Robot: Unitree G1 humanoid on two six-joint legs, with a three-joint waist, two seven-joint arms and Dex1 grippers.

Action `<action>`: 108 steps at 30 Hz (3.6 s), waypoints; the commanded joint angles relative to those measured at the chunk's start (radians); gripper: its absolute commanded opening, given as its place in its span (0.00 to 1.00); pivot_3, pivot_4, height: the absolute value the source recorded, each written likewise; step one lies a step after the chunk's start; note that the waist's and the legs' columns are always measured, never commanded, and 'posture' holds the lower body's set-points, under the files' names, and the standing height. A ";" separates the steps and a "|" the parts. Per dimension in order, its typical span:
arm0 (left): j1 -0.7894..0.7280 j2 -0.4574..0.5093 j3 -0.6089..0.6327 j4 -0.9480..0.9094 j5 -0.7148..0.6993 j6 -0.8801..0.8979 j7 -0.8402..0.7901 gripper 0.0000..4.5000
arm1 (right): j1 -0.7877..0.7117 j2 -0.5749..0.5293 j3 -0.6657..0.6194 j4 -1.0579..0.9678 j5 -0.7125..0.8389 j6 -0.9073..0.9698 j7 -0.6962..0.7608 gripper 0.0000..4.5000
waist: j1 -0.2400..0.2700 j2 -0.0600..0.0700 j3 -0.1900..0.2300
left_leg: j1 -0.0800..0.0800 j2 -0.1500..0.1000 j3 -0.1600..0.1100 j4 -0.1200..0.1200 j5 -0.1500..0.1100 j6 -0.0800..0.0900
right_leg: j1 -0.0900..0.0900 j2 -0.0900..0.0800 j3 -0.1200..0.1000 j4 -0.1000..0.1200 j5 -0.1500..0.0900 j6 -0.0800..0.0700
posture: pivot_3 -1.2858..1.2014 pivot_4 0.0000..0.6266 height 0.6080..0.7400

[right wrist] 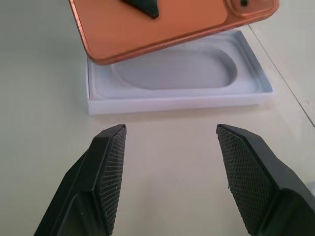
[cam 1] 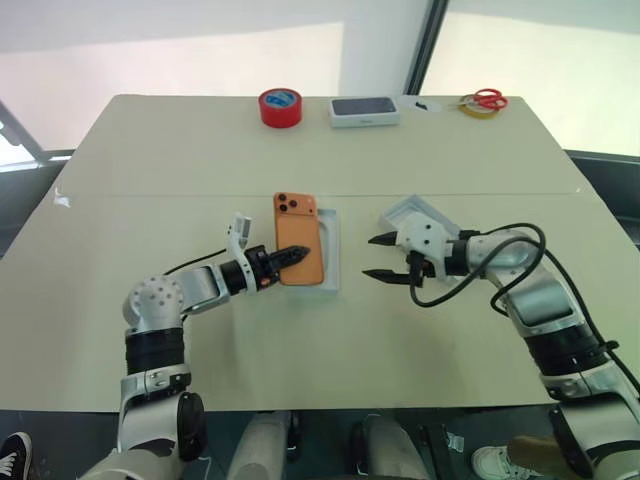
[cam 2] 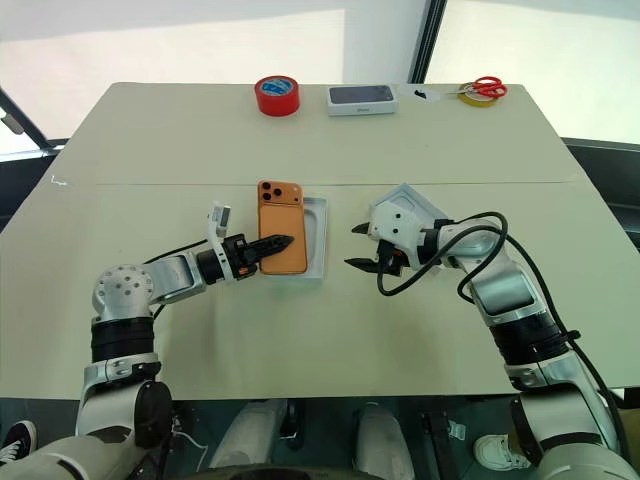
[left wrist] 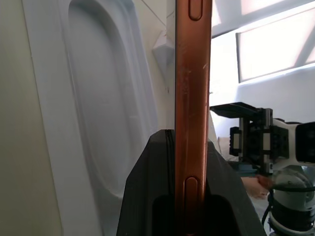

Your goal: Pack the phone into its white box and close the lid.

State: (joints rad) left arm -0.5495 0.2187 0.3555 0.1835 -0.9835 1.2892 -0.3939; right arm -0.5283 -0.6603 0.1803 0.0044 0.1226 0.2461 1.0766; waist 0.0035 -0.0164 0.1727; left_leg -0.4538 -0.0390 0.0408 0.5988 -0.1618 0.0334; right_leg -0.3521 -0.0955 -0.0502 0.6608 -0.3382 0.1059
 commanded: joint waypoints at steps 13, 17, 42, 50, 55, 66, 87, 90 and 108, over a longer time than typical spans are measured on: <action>-0.112 0.041 -0.090 0.072 0.067 -0.012 -0.094 0.75 | -0.011 0.023 -0.020 -0.043 0.005 -0.013 -0.061 0.69 | 0.007 0.000 0.000 | 0.000 0.000 0.000 0.001 -0.001 0.000 | 0.001 -0.001 0.000 0.000 0.000 0.000 | 0.52 0.24 0.96; -0.120 0.083 -0.095 0.038 0.066 0.009 -0.105 0.75 | -0.010 0.030 -0.014 -0.046 0.004 -0.013 -0.072 0.69 | 0.004 0.000 0.000 | 0.000 0.000 0.000 0.001 0.000 0.000 | 0.001 0.000 0.000 0.000 0.000 0.000 | 0.52 0.24 0.96; 0.046 0.312 -0.401 -0.154 0.476 -0.439 -0.238 0.01 | -0.049 0.095 0.101 0.167 -0.204 -0.162 -0.178 0.00 | 0.004 0.001 0.000 | 0.000 0.000 0.000 0.000 -0.001 -0.001 | -0.003 -0.001 0.000 0.000 0.000 0.000 | 0.52 0.24 0.96; -0.021 0.172 -0.545 -0.122 0.542 -0.453 -0.280 0.01 | -0.034 0.075 0.076 0.161 -0.198 -0.163 -0.168 0.00 | 0.010 0.001 0.000 | 0.000 -0.001 0.000 0.001 -0.001 0.000 | -0.002 -0.001 0.000 0.000 0.000 0.000 | 0.52 0.24 0.96; -0.061 0.084 -0.604 -0.102 0.570 -0.472 -0.307 0.01 | 0.059 -0.032 -0.008 0.071 -0.141 -0.102 -0.114 0.00 | 0.019 0.001 0.000 | 0.000 -0.001 0.000 0.002 -0.001 0.002 | 0.001 -0.001 -0.001 -0.001 0.000 0.000 | 0.52 0.24 0.96; -0.058 0.050 -0.618 -0.063 0.623 -0.504 -0.338 0.01 | 0.240 -0.129 -0.107 -0.150 -0.042 0.022 -0.069 0.00 | 0.009 0.001 0.000 | -0.006 0.000 -0.001 0.008 -0.003 0.005 | 0.000 -0.001 -0.001 -0.001 0.000 0.000 | 0.52 0.24 0.96; -0.032 0.122 -0.535 -0.077 0.642 -0.518 -0.371 0.01 | 0.154 -0.095 -0.067 -0.076 -0.092 -0.007 -0.106 0.00 | 0.007 0.002 0.000 | -0.007 0.001 -0.002 0.012 -0.004 0.007 | 0.000 -0.001 -0.002 0.000 0.000 0.000 | 0.52 0.24 0.96; -0.025 0.137 -0.491 -0.093 0.596 -0.496 -0.392 0.01 | 0.138 -0.107 -0.127 -0.098 0.014 0.135 -0.062 0.00 | 0.008 0.002 0.000 | -0.007 0.001 -0.002 0.012 -0.004 0.007 | 0.000 -0.001 -0.002 0.000 0.000 0.000 | 0.52 0.24 0.96; 0.168 0.379 -0.320 -0.216 0.502 -0.974 -0.789 0.85 | 0.007 -0.191 -0.024 -0.181 -0.021 0.656 -0.149 0.99 | -0.004 0.006 0.001 | -0.008 0.000 -0.002 0.011 -0.010 0.013 | -0.005 -0.003 -0.001 -0.002 0.000 -0.001 | 0.52 0.24 0.96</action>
State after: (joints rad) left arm -0.3925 0.5838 0.0125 0.0069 -0.4489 0.3569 -1.1308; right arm -0.4857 -0.8297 0.1566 -0.1368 0.1027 0.8582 0.9306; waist -0.0006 -0.0108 0.1735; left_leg -0.4616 -0.0386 0.0388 0.6102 -0.1724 0.0468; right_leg -0.3569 -0.0983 -0.0515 0.6589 -0.3383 0.1051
